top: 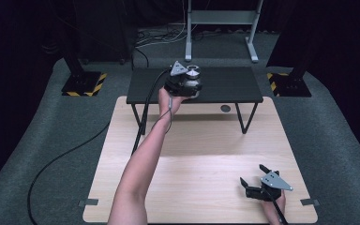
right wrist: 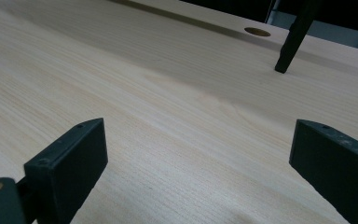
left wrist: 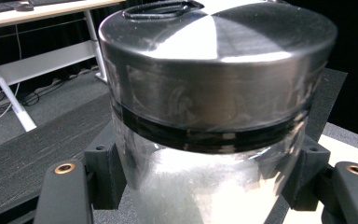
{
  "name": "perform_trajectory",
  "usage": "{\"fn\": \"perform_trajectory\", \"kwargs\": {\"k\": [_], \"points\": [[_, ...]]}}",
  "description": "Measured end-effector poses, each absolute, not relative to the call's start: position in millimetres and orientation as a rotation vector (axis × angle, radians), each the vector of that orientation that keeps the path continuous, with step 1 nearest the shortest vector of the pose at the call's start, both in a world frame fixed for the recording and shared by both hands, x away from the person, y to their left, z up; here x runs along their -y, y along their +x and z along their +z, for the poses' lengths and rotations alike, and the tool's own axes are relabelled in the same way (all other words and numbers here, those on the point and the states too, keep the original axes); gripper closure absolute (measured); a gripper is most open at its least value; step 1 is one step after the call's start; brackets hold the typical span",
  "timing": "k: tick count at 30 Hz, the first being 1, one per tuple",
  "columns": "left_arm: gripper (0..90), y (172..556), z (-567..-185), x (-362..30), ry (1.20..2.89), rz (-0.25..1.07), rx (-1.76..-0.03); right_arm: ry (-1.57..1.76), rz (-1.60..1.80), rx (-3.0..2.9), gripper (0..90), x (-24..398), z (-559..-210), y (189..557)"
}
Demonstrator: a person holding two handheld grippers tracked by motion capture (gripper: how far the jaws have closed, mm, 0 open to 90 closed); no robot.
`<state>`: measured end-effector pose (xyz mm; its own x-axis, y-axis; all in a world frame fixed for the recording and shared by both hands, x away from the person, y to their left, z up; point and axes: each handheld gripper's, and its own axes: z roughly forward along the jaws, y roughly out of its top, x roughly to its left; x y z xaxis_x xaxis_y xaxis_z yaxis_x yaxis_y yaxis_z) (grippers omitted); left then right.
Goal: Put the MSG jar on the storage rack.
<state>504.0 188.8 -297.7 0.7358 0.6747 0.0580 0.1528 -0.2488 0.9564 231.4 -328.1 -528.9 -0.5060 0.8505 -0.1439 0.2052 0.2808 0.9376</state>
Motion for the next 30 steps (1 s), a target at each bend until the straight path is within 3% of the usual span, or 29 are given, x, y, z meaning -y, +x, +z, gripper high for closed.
{"fn": "perform_trajectory", "kwargs": {"k": [18, 19, 21, 24, 30], "points": [[29.6, 502, -295, -188, 1.799, 0.572, -0.646, 0.950, 1.241, -1.891, 3.2, 328, -529, 232], [27.3, 502, -294, -187, 1.799, 0.573, -0.653, 0.950, 1.242, -1.891, 3.2, 328, -529, 232], [10.9, 495, -290, -182, 1.798, 0.598, -0.694, 0.950, 1.245, -1.889, 3.1, 328, -529, 232], [0.3, 483, -279, -177, 1.844, 0.652, -0.683, 0.950, 1.244, -1.888, 3.1, 328, -529, 232], [0.3, 456, -256, -186, 1.906, 0.687, -0.631, 0.956, 1.241, -1.888, 3.1, 328, -529, 232]]}}
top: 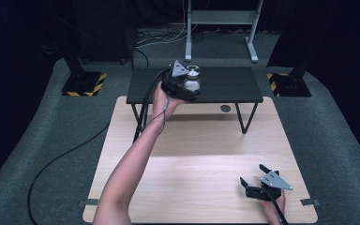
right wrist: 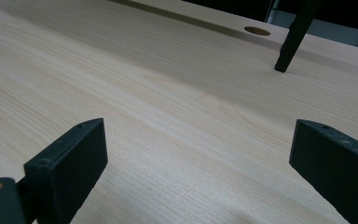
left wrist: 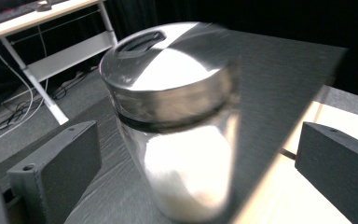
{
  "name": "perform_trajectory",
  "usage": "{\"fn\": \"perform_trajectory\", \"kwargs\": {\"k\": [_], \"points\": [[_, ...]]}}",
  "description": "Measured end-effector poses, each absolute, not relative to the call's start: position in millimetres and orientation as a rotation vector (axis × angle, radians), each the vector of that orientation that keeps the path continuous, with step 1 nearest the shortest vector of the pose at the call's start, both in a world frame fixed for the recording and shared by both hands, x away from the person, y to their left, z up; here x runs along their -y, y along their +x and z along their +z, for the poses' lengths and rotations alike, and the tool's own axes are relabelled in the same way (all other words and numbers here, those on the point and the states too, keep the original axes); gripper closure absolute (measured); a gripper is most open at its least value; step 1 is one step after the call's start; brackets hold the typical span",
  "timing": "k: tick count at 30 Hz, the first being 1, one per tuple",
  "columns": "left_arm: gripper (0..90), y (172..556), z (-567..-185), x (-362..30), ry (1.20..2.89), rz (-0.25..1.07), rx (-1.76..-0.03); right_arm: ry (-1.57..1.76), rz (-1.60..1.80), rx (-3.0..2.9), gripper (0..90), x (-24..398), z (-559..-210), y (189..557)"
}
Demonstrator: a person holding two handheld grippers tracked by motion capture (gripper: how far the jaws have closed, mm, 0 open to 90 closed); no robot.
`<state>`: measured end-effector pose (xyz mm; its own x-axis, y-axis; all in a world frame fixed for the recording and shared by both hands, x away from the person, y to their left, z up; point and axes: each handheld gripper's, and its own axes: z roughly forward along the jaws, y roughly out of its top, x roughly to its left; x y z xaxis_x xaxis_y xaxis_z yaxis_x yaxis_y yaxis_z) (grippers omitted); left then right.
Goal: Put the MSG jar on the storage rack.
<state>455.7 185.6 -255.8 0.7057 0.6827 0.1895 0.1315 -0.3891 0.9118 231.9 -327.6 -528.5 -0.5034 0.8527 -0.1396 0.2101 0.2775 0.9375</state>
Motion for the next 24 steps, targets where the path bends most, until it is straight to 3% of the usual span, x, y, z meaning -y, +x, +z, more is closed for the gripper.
{"fn": "perform_trajectory", "kwargs": {"k": [9, 16, 24], "points": [[0.4, 401, -256, -207, 1.991, 0.664, -0.523, 0.959, 1.239, -1.891, 3.1, 327, -528, 232], [0.5, 362, -310, -220, 2.027, 0.670, -0.525, 0.957, 1.237, -1.886, 3.1, 327, -529, 232], [0.6, 346, -353, -221, 2.103, 0.640, -0.536, 0.951, 1.242, -1.880, 3.1, 328, -530, 231]]}}
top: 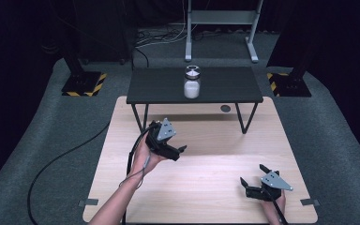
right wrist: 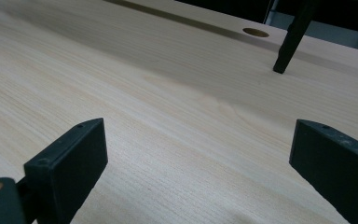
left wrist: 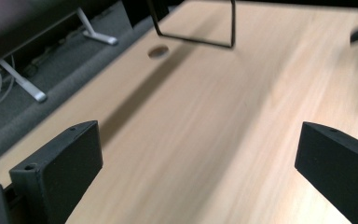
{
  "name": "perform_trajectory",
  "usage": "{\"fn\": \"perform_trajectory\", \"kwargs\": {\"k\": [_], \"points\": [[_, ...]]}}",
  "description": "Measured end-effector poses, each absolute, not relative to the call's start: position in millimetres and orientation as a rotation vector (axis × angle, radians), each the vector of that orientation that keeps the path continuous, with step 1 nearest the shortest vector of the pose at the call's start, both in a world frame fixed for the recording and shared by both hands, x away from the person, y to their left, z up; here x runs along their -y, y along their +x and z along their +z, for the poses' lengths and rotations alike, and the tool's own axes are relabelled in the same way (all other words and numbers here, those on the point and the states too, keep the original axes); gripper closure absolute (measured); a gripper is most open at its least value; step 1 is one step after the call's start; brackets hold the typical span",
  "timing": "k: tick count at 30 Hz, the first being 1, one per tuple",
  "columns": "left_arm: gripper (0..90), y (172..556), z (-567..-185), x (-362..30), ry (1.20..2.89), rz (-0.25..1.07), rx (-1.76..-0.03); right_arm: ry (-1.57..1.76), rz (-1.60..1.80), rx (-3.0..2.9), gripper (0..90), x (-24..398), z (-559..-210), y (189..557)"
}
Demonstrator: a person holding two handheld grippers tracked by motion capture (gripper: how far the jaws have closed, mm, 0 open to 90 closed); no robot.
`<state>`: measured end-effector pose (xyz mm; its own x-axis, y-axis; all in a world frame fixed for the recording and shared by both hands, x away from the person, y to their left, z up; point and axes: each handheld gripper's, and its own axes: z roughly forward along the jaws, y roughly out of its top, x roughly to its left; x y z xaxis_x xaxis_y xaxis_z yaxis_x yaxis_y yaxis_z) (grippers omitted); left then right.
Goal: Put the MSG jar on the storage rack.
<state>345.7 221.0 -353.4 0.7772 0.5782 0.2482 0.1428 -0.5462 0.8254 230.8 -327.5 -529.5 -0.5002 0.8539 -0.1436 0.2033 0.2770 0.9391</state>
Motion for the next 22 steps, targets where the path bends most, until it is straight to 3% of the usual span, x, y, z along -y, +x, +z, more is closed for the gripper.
{"fn": "perform_trajectory", "kwargs": {"k": [22], "points": [[1.2, 329, -419, -242, 2.087, 0.478, -0.622, 0.949, 1.232, -1.889, 3.1, 326, -529, 232]]}}
